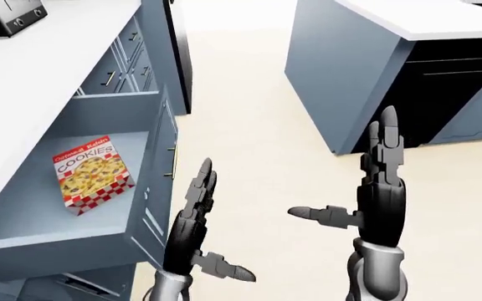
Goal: Close the right drawer.
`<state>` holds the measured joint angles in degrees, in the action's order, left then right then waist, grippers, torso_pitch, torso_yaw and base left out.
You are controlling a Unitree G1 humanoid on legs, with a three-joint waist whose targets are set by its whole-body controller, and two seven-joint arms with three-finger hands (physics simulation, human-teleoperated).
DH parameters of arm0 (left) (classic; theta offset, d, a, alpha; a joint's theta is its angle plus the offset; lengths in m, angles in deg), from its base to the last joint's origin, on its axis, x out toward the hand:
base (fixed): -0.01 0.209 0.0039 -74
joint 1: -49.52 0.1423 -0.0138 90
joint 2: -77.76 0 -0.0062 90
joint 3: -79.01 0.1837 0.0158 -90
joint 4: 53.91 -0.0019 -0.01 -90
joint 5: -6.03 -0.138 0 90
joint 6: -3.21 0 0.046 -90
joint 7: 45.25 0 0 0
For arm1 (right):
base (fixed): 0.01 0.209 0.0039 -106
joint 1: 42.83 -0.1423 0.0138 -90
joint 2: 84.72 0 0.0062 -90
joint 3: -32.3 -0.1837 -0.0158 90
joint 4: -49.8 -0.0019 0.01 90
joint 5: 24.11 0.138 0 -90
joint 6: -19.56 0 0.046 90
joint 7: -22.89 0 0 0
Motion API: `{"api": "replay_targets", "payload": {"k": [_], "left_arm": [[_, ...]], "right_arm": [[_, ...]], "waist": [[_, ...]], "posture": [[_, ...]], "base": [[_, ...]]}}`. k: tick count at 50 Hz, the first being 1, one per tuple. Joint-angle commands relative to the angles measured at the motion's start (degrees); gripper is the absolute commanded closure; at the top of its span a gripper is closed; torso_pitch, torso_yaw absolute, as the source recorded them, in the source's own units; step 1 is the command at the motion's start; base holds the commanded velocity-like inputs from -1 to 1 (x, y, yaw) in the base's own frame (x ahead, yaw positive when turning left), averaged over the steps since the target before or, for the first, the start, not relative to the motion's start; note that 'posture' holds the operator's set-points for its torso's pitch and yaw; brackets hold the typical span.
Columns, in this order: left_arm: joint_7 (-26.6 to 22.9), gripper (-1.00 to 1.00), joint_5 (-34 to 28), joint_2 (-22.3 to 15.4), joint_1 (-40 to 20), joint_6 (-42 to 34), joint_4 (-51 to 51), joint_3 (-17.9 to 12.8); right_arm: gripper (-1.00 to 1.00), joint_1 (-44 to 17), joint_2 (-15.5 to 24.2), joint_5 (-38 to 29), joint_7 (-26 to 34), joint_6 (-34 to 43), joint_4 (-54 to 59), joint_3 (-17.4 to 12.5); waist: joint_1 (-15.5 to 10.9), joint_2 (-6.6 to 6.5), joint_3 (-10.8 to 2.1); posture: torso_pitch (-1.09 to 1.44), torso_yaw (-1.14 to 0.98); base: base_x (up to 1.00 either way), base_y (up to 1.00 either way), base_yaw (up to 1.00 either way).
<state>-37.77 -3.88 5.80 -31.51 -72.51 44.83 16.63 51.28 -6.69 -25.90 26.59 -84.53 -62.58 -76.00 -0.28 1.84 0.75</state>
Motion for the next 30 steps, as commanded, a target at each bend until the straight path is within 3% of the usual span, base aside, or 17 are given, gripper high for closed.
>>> {"api": "replay_targets", "payload": {"k": [1,12,16,30], "left_arm": [[2.37,-1.00,0.52,0.82,-0.75,1.47,1.82,-0.02],[7.71,-1.00,3.59,3.09,-2.39,-1.21,-2.35,-2.33],[11.43,-1.00,2.15,3.60,-3.04,0.21,-2.86,-3.80],[13.88,-1.00,4.02,4.47,-4.55,0.24,-4.20,-7.17]], "right_arm": [[-1.00,-0.72,0.41,0.15,-0.24,-1.54,-2.23,-0.18],[-1.00,-0.73,0.43,-0.04,-0.31,-2.20,-1.63,0.04],[-1.00,-0.65,0.36,-0.16,-0.31,-2.09,-1.88,0.14],[-1.00,-0.70,0.37,-0.22,-0.20,-1.59,-2.32,0.18]], "waist": [[0.00,0.31,-0.73],[0.12,0.35,-0.74],[0.15,0.34,-0.80],[0.20,0.25,-0.92]], "posture": [[0.00,0.00],[0.00,0.00],[0.00,0.00],[0.00,0.00]], "base": [[0.00,0.00,0.00],[0.00,0.00,0.00],[0.00,0.00,0.00],[0.00,0.00,0.00]]}}
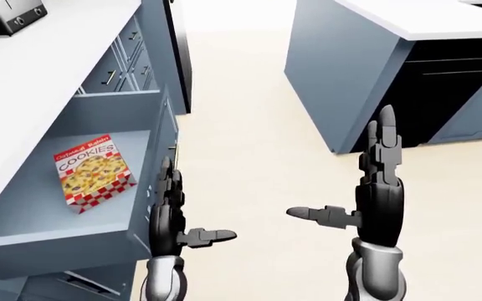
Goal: Close the right drawer.
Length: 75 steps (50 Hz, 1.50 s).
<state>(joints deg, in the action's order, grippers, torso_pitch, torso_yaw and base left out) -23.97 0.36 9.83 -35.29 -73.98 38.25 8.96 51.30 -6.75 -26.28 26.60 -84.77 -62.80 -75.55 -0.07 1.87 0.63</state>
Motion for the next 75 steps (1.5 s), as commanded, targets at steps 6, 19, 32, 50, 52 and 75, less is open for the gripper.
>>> {"api": "replay_targets", "payload": {"k": [6,19,32,50,52,75], "left_arm": [[1.42,-1.00,-0.39,0.75,-1.21,1.93,1.30,-0.52],[1.80,-1.00,2.17,1.60,-3.30,1.14,-3.51,-3.99],[3.89,-1.00,4.29,1.55,-5.43,-1.33,-3.49,-8.26],[8.48,-1.00,3.67,1.82,-7.90,-1.41,-8.23,-11.09],[8.42,-1.00,3.97,1.76,-7.82,-1.28,-8.06,-11.26],[11.71,-1.00,7.22,0.55,-11.72,-1.81,-13.29,-16.37]], "right_arm": [[-1.00,-0.71,0.46,0.19,-0.17,-1.88,-1.53,-0.31],[-1.00,-0.70,0.48,0.14,-0.15,-2.08,-1.29,-0.24],[-1.00,-0.47,0.31,0.09,0.00,-2.17,-1.33,-0.10],[-1.00,-0.58,0.41,0.20,-0.03,-2.74,-0.58,-0.11],[-1.00,-0.59,0.37,0.21,-0.14,-2.66,-0.57,-0.11],[-1.00,-0.58,0.34,0.09,-0.12,-2.11,-1.10,0.04]], "waist": [[0.02,0.25,-0.83],[0.08,0.21,-0.87],[0.17,0.13,-0.85],[0.52,-0.03,-0.85],[0.55,-0.05,-0.89],[0.89,-0.37,-1.00]], "posture": [[0.00,0.00],[0.00,0.00],[0.00,0.00],[0.00,0.00],[0.00,0.00],[0.00,0.00]], "base": [[0.00,0.00,0.00],[0.00,0.00,0.00],[0.00,0.00,0.00],[0.00,0.00,0.00],[0.00,0.00,0.00],[0.00,0.00,0.00]]}}
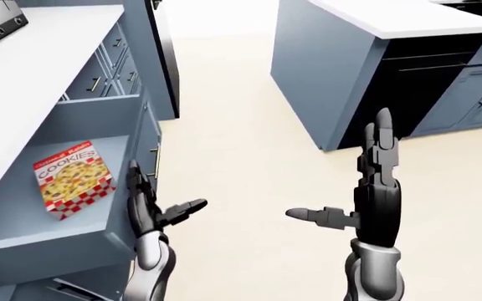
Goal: Close the right drawer.
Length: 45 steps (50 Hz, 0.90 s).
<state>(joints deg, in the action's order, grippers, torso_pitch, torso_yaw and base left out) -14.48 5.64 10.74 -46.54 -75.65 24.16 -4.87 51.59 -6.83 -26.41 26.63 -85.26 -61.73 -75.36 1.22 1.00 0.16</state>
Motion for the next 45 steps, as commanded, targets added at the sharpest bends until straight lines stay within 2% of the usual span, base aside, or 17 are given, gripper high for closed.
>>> {"api": "replay_targets", "payload": {"k": [1,45], "left_arm": [[2.26,-1.00,2.05,-0.41,-0.62,-0.04,0.46,-2.69],[2.63,-1.00,7.49,-4.96,-2.45,1.17,-2.47,-9.86]], "right_arm": [[-1.00,-0.86,0.43,0.21,-0.13,-1.68,-2.12,-0.15],[-1.00,-0.84,0.44,0.17,-0.10,-2.11,-1.69,0.00]], "waist": [[-0.38,0.47,-0.55],[-0.48,0.00,-0.94]], "posture": [[0.00,0.00],[0.00,0.00]], "base": [[0.00,0.00,0.00],[0.00,0.00,0.00]]}}
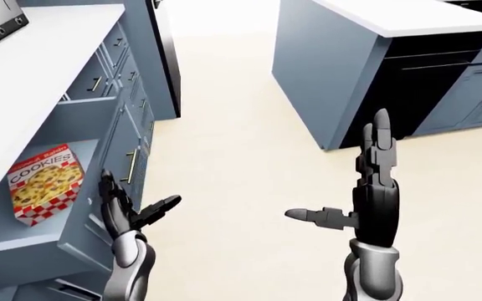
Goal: Close the right drawer.
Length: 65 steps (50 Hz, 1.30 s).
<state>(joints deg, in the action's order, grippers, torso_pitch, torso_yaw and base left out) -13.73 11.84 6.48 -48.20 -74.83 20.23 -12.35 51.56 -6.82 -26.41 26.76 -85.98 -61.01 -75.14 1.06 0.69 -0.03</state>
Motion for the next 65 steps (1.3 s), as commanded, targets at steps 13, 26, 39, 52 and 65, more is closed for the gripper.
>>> {"api": "replay_targets", "payload": {"k": [13,26,39,52,65], "left_arm": [[3.17,-1.00,2.58,-2.52,-2.44,2.87,-3.34,-4.79],[4.01,-1.00,5.99,-4.53,-3.10,1.65,-2.53,-7.55],[4.61,-1.00,8.26,-6.52,-3.71,2.23,-4.35,-9.67],[5.78,-1.00,11.58,-8.99,-4.03,1.81,-5.20,-12.57],[6.44,-1.00,15.98,-11.26,-3.05,-1.10,-1.45,-16.33]], "right_arm": [[-1.00,-0.84,0.42,0.28,-0.23,-0.65,-3.25,-0.38],[-1.00,-0.75,0.41,0.31,-0.14,-1.07,-3.03,-0.48],[-1.00,-0.68,0.39,0.31,-0.09,-0.94,-3.27,-0.55],[-1.00,-0.56,0.36,0.35,0.02,-0.92,-3.44,-0.78],[-1.00,-0.63,0.38,0.13,0.05,-0.26,-3.67,-0.65]], "waist": [[-0.25,0.14,-0.72],[-0.14,-0.06,-0.58],[-0.09,-0.34,-0.70],[-0.04,-0.57,-0.63],[0.15,-0.68,-0.28]], "posture": [[0.00,0.00],[0.00,0.00],[0.00,0.00],[0.00,0.00],[0.00,0.00]], "base": [[0.00,0.00,0.00],[0.00,0.00,0.00],[0.00,0.00,0.00],[0.00,0.00,0.00],[0.00,0.00,0.00]]}}
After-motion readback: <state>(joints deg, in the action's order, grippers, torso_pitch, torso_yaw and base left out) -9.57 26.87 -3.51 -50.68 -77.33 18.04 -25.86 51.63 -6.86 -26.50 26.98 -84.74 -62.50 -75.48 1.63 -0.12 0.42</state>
